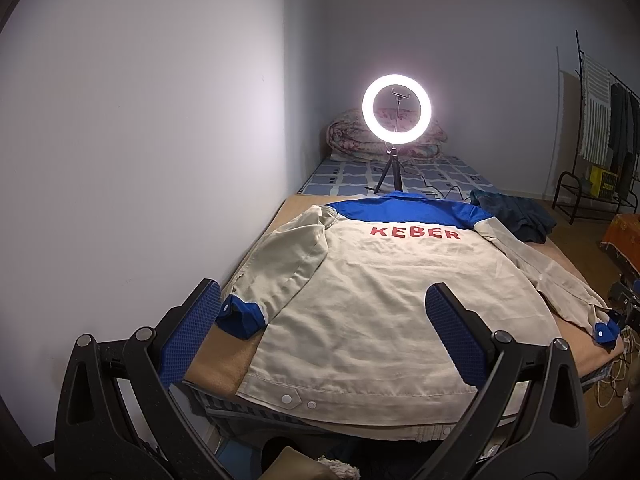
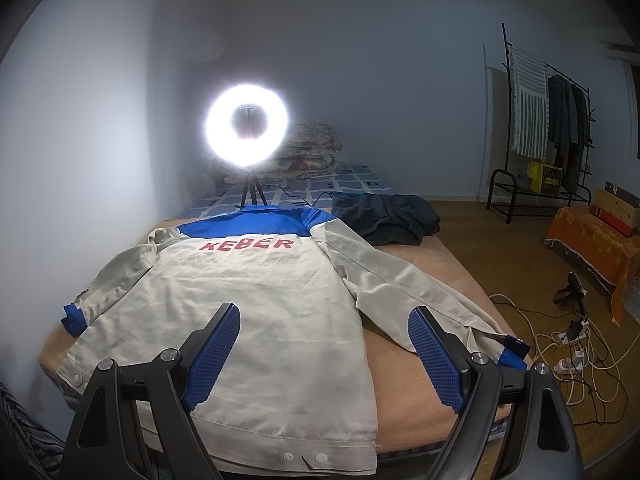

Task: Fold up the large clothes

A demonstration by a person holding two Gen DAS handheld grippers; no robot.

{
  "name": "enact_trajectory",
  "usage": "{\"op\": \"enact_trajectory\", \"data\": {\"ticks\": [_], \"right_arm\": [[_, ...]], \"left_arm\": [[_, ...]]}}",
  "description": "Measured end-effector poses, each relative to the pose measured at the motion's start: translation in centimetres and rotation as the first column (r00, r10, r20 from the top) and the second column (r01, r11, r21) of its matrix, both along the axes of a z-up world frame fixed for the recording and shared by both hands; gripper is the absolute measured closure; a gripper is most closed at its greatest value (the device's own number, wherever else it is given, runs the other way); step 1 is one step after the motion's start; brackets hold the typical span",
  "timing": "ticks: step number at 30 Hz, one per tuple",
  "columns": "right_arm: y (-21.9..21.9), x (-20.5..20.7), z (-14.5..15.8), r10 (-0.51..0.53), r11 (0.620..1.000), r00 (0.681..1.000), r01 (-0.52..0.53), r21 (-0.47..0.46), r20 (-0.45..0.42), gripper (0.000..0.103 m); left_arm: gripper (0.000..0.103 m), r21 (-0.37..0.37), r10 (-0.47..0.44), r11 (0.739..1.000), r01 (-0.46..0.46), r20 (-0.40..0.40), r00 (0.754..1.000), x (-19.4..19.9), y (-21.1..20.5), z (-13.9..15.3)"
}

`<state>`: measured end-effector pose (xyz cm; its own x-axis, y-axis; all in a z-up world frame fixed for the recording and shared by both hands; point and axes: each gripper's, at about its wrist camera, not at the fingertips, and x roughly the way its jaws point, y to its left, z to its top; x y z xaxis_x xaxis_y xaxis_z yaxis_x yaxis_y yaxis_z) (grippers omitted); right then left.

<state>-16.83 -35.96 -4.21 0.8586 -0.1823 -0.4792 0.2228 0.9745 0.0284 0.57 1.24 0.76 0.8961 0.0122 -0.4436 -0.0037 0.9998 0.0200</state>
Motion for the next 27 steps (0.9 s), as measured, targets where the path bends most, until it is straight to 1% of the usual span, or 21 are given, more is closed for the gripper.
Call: {"op": "enact_trajectory", "data": {"ticks": [12,27], "right_arm": [[0.4,0.5,0.4,0.010,1.000,1.000,-0.010,-0.008,0.000,0.015],[1.2,0.6,0.6,0.025,1.000,0.999,-0.025,-0.016,0.024,0.015]], "left_arm": [[0.000,-0.002,0.005,1.000,-0.005,0.003,1.000,0.5,0.7,0.5],[0.000,0.000,0.009,1.000,-0.009,0.009,1.000,0.7,1.3,0.7]]}}
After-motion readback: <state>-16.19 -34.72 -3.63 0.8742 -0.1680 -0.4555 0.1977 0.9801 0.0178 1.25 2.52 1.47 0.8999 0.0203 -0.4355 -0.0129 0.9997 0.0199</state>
